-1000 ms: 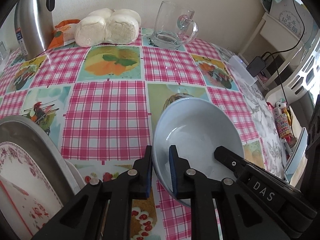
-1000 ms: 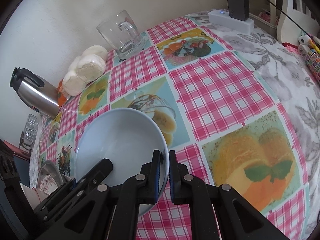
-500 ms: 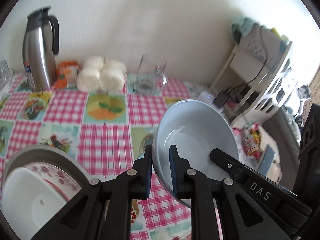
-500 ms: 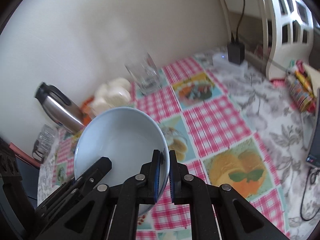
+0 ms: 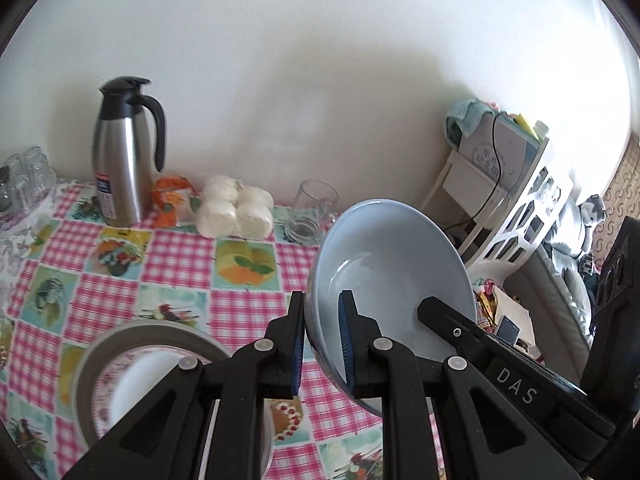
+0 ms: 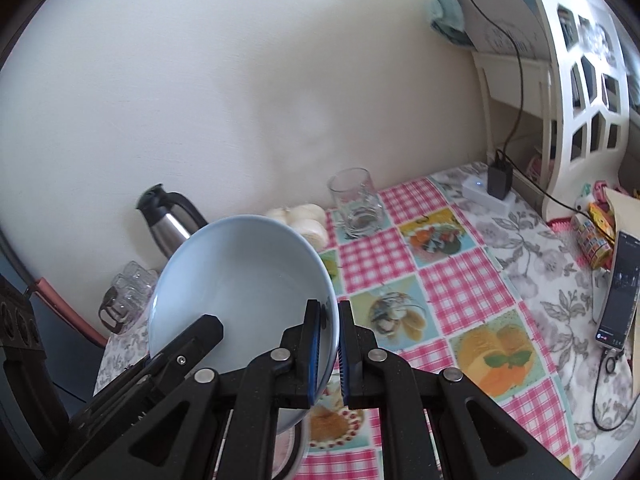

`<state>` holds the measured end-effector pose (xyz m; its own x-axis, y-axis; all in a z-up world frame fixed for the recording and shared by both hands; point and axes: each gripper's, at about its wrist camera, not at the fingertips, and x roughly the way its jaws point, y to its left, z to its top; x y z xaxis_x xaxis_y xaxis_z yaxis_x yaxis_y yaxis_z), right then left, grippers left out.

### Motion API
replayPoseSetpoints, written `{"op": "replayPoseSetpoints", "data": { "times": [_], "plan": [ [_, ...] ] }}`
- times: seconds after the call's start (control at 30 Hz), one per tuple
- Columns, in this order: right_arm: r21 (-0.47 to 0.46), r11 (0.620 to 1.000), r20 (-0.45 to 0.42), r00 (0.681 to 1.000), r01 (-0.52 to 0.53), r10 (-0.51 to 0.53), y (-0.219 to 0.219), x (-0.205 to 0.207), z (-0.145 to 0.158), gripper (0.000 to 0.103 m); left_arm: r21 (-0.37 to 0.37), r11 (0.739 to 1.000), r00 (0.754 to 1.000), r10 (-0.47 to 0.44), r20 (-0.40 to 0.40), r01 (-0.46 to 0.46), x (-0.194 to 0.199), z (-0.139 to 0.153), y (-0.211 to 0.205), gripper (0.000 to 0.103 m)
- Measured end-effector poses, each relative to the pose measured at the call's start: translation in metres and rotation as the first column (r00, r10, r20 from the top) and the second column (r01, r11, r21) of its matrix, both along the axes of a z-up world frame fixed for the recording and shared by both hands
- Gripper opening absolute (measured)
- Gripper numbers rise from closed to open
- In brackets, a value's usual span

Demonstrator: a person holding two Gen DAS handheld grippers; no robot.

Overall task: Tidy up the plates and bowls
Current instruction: 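Lift the pale blue bowl and carry it over the stack with the right tool, then lower the pale blue bowl into the square white bowl with the right tool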

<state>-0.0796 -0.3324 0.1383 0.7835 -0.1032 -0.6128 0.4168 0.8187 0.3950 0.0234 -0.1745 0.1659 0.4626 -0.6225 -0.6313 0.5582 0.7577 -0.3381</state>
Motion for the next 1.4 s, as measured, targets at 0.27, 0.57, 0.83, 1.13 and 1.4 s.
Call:
{"op": "replayPoseSetpoints", "data": {
  "times": [0.27, 0.57, 0.83, 1.13, 1.4],
  "plan": [
    [-0.03, 0.998, 0.02, 0.999, -0.046, 0.047, 0.047, 0.003, 0.022, 0.009, -0.03, 0.998, 0.998, 0.055, -0.007, -0.055, 0.002, 0.014, 0.05, 0.017],
    [-0.039, 0.994, 0.025, 0.994, -0.105, 0.106, 0.091, 0.007, 0.029, 0.009, -0.057, 0.992, 0.993, 0.112, -0.039, -0.114, 0.004, 0.015, 0.099, 0.017],
    [-0.037, 0.988, -0.007, 0.988, -0.153, 0.153, 0.122, 0.014, 0.021, 0.009, -0.063, 0.985, 0.985, 0.153, -0.084, -0.159, 0.005, 0.002, 0.131, 0.017],
    [-0.017, 0.984, -0.071, 0.982, -0.175, 0.174, 0.141, 0.027, 0.0, 0.009, -0.063, 0.979, 0.967, 0.18, -0.18, -0.194, 0.015, -0.029, 0.151, 0.017],
    [-0.009, 0.981, -0.14, 0.971, -0.195, 0.192, 0.149, 0.042, -0.021, 0.01, -0.051, 0.975, 0.949, 0.199, -0.246, -0.218, 0.025, -0.051, 0.157, 0.017]
  ]
}}
